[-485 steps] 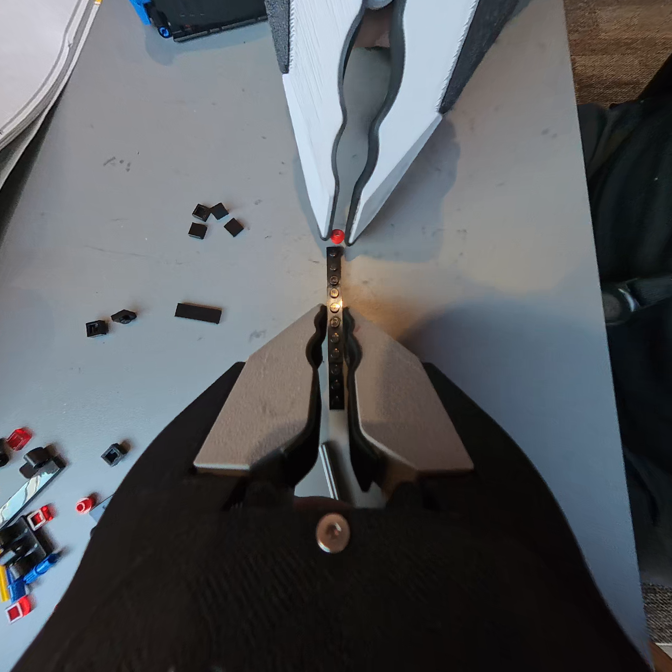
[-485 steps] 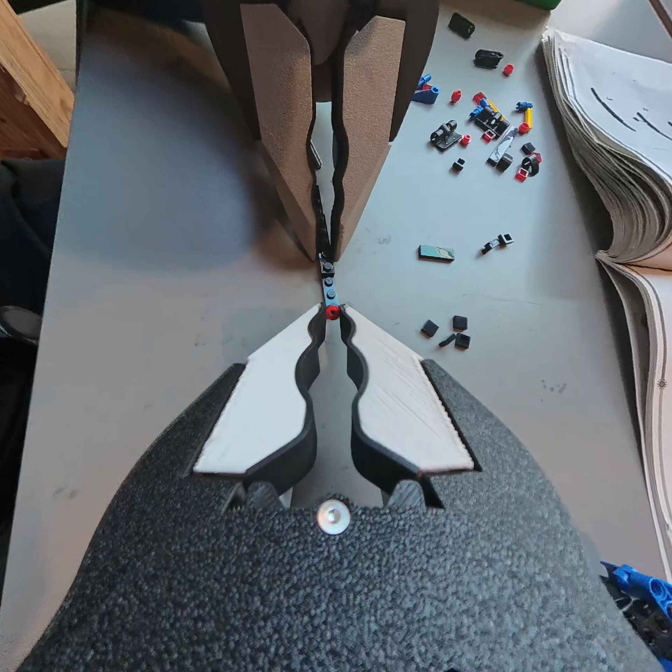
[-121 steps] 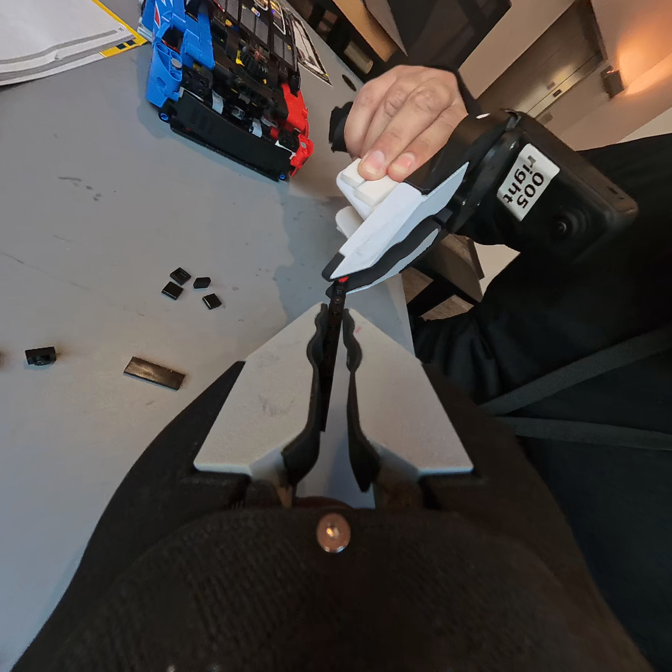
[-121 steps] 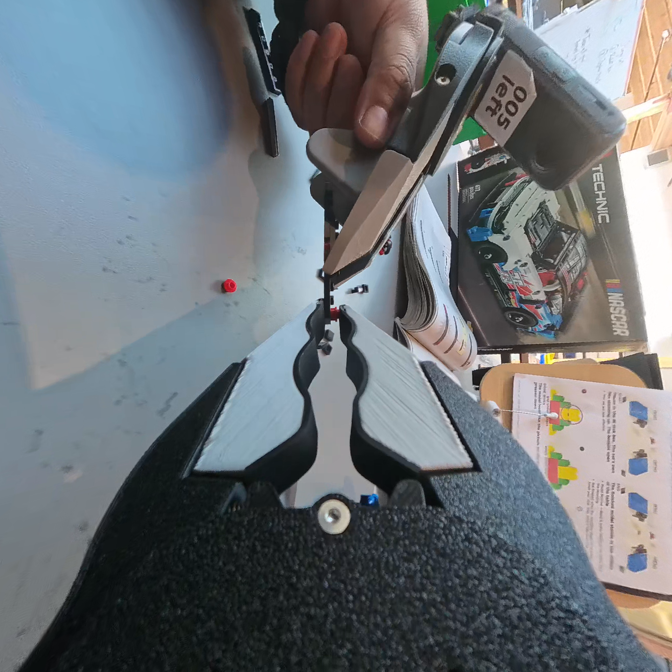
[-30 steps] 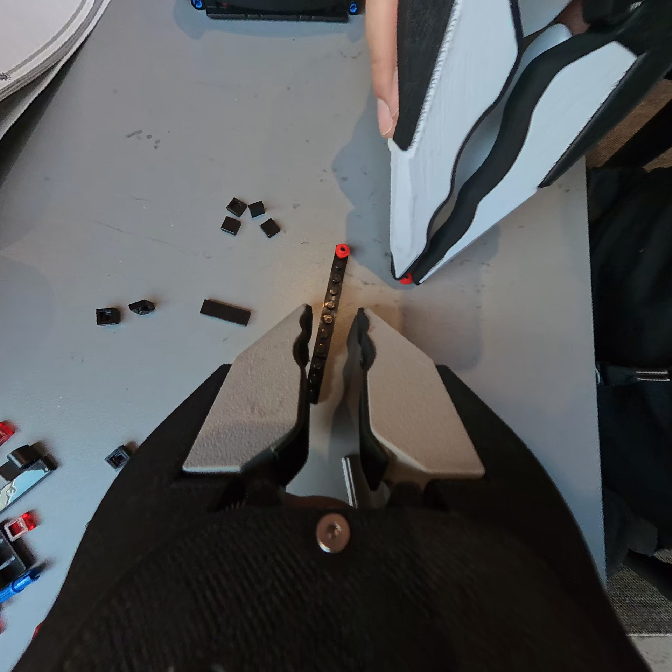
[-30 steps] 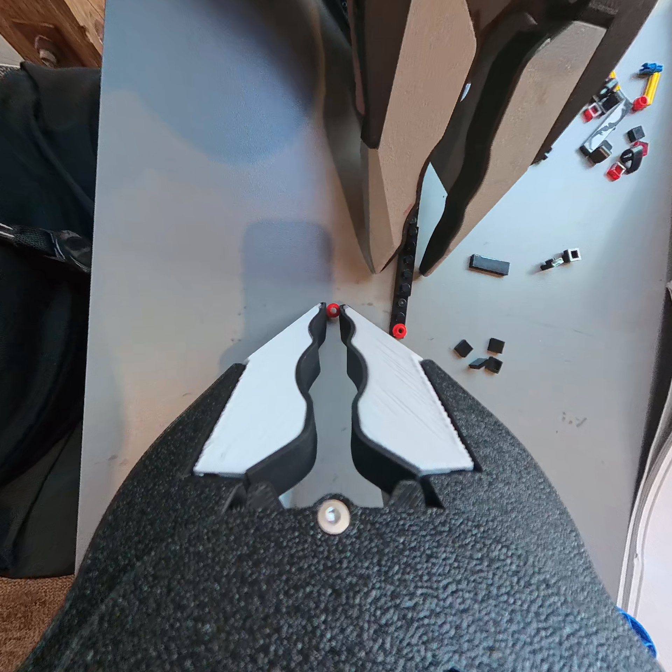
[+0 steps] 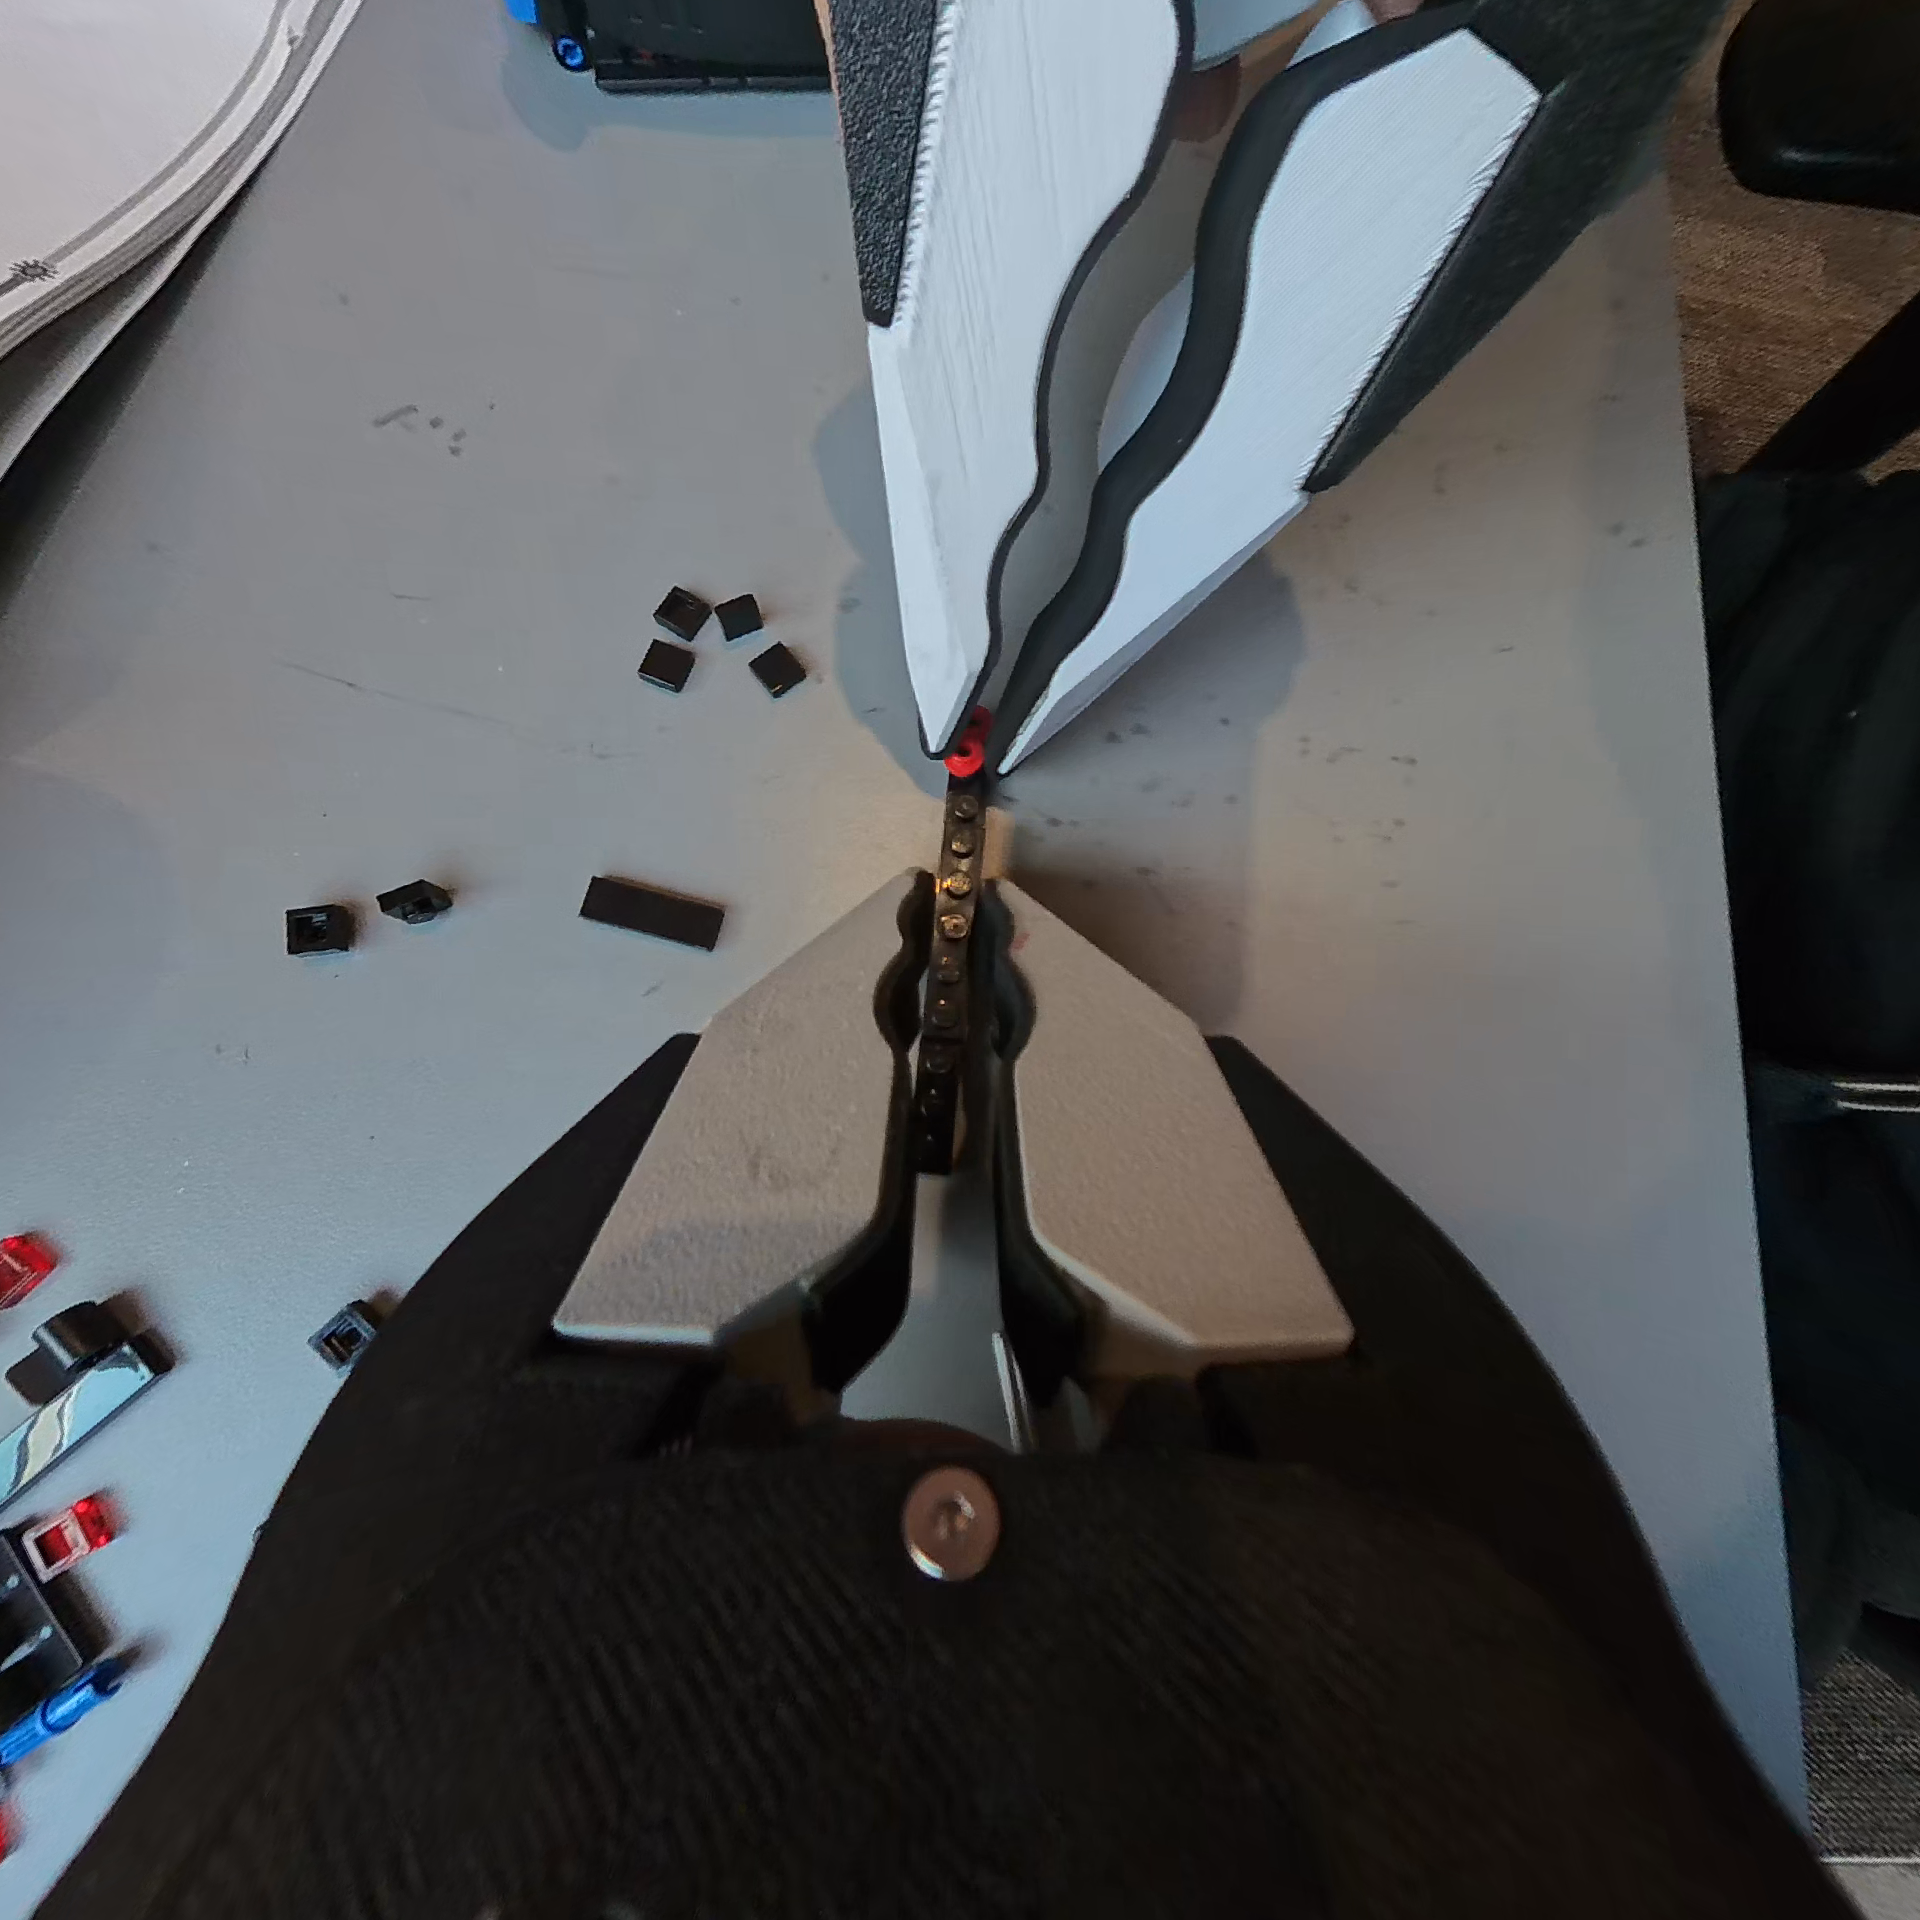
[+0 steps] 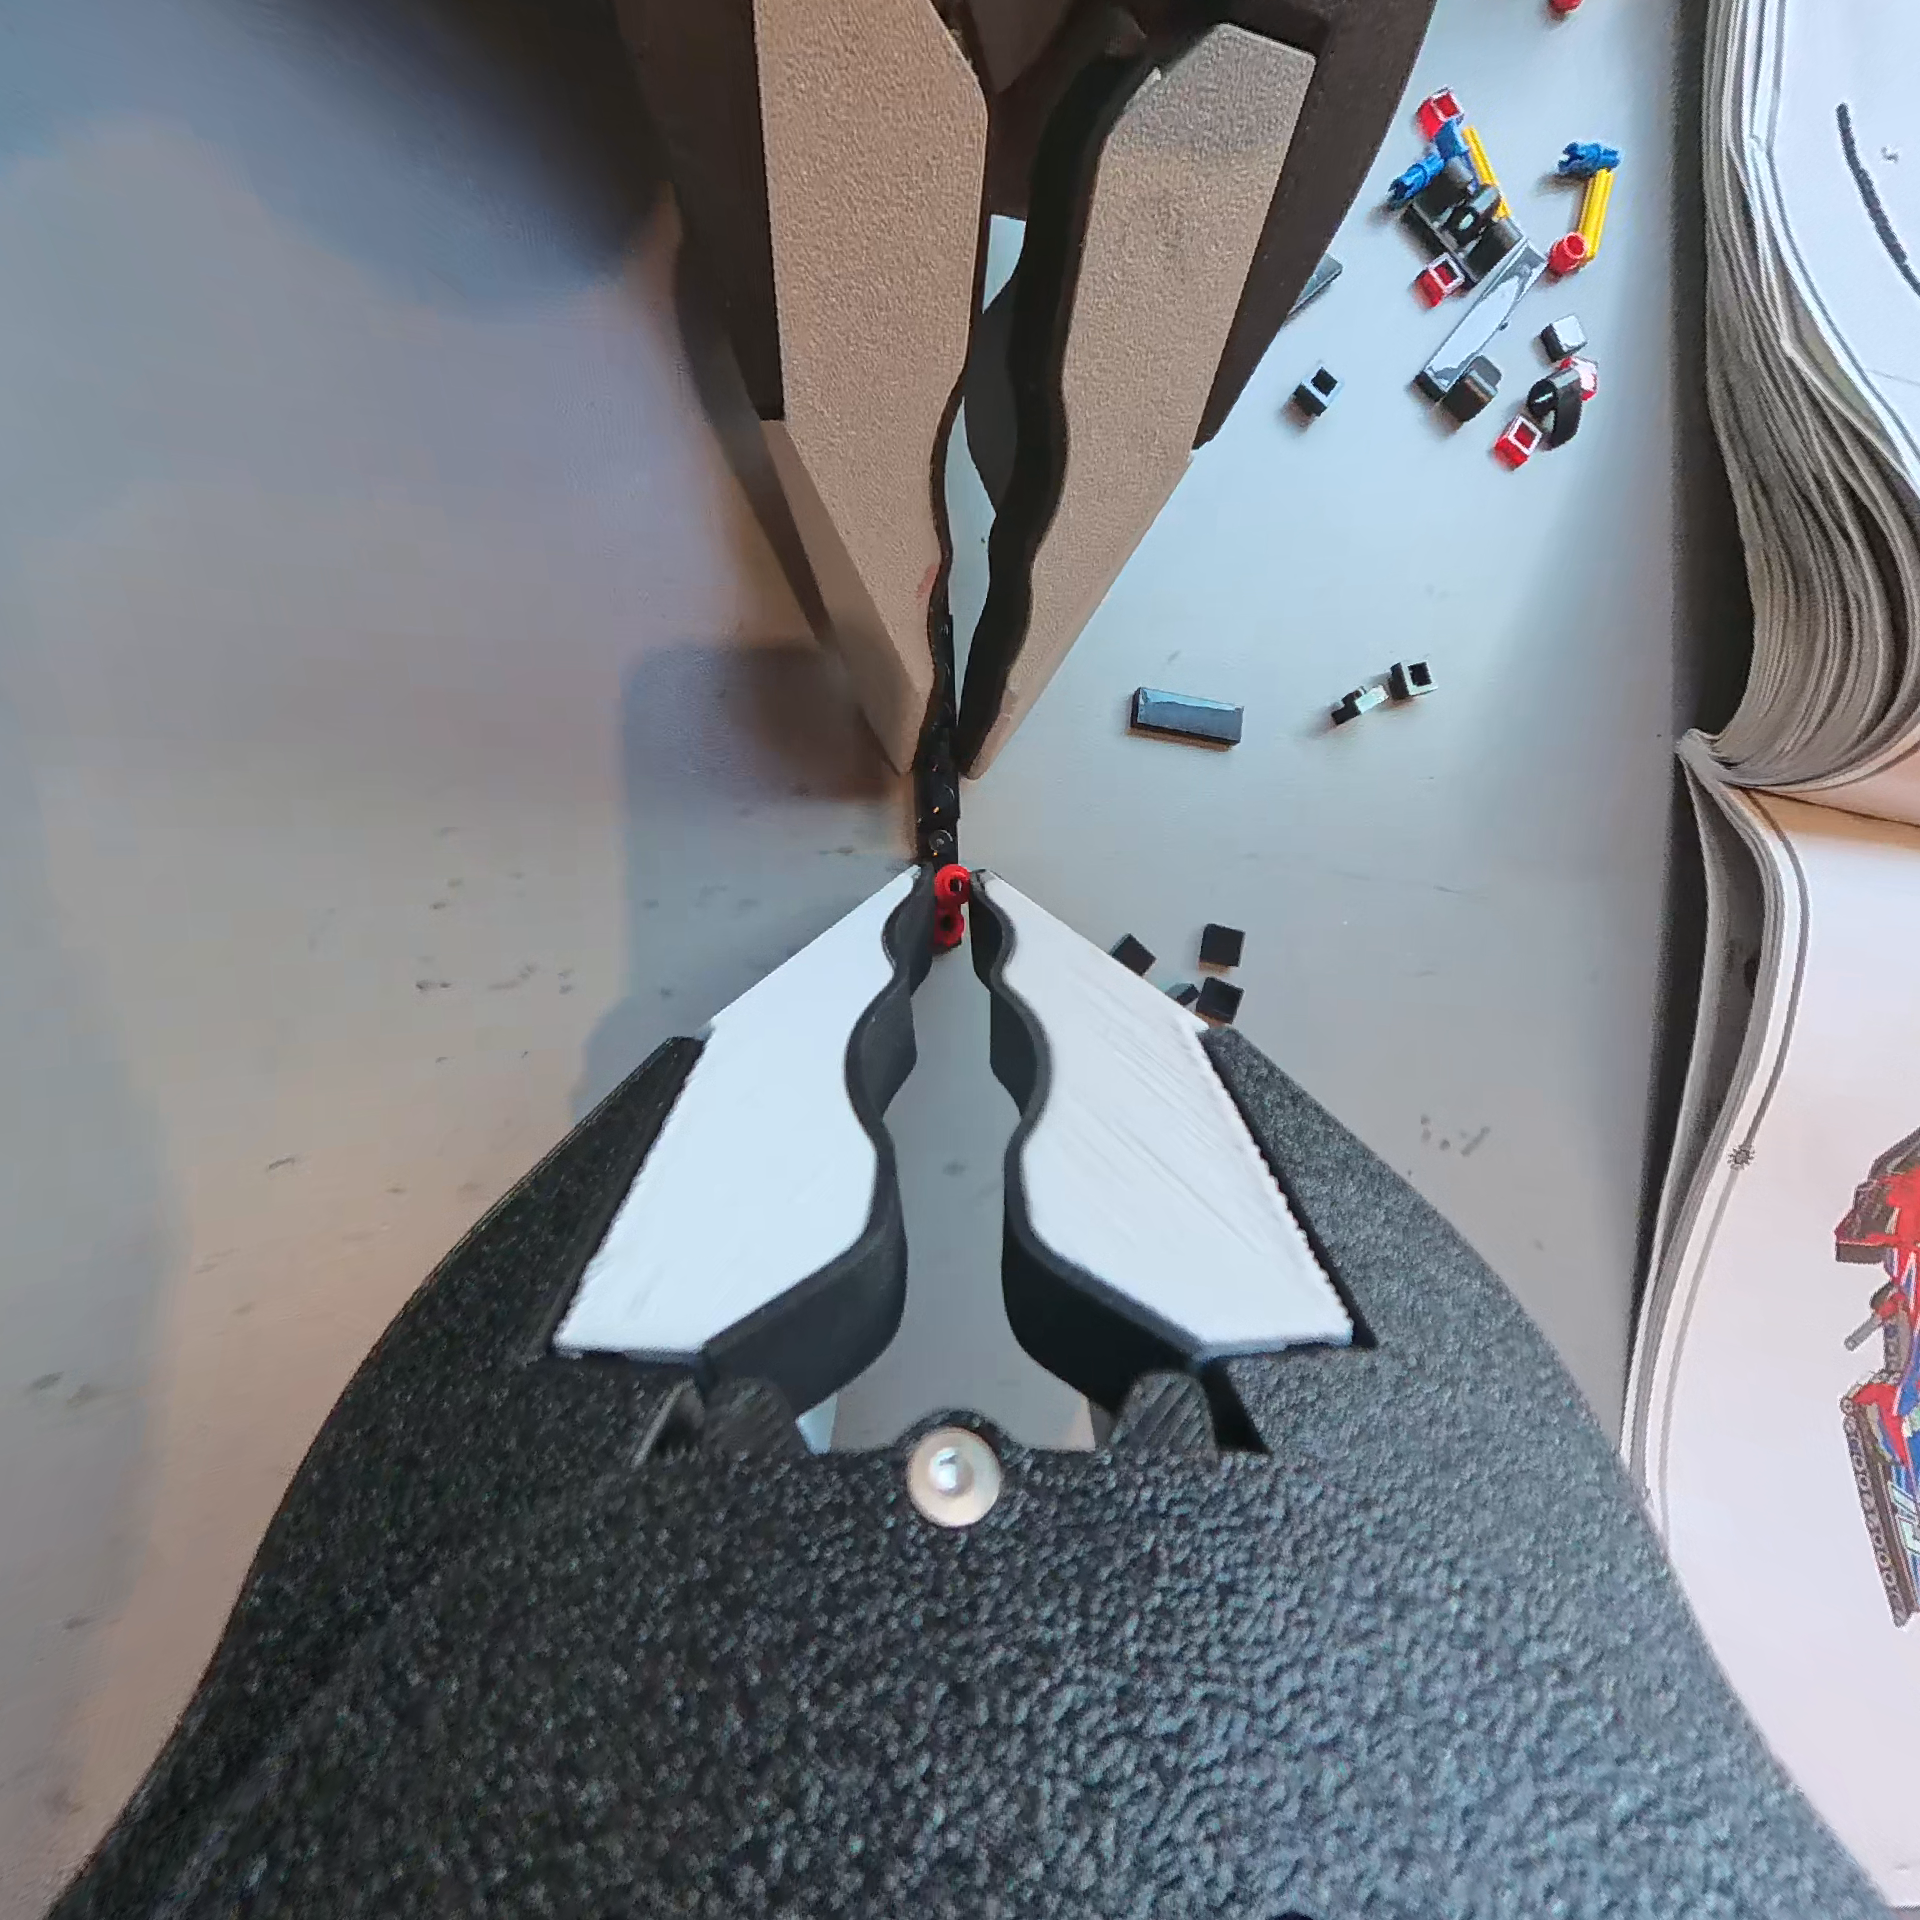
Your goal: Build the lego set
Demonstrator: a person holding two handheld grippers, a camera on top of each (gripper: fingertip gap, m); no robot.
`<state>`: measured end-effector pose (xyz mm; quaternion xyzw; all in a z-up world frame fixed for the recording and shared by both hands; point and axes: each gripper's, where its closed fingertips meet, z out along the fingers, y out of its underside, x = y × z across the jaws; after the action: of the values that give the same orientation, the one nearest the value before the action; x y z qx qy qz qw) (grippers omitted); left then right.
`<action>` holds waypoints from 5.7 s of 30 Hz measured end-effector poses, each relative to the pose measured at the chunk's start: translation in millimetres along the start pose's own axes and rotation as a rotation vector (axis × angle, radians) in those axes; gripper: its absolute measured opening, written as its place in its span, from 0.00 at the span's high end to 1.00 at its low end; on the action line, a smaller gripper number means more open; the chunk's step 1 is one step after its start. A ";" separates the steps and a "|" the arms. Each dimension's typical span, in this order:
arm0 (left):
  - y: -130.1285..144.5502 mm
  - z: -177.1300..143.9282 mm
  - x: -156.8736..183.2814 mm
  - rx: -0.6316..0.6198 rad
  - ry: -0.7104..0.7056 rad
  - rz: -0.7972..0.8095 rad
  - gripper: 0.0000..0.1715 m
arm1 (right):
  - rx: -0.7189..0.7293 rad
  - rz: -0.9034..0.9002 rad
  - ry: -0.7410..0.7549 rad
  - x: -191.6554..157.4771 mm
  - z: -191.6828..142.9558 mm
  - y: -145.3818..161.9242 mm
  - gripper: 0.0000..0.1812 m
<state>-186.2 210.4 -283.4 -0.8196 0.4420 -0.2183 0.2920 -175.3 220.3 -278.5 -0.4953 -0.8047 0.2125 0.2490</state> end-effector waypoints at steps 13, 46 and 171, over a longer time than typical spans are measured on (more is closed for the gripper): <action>-0.2 0.0 0.0 0.004 0.007 -0.011 0.97 | 0.001 -0.026 -0.017 -1.8 0.7 -0.5 0.97; -2.1 1.4 0.1 0.028 0.054 -0.135 0.97 | -0.077 -0.168 0.100 -2.2 -0.2 2.2 0.95; -6.5 4.6 15.3 0.012 0.066 -0.014 0.85 | 0.151 0.157 0.134 -13.6 -12.2 17.1 0.91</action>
<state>-171.6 201.6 -280.9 -0.8133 0.4441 -0.2499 0.2808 -150.7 216.3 -281.6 -0.5498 -0.7266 0.2576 0.3215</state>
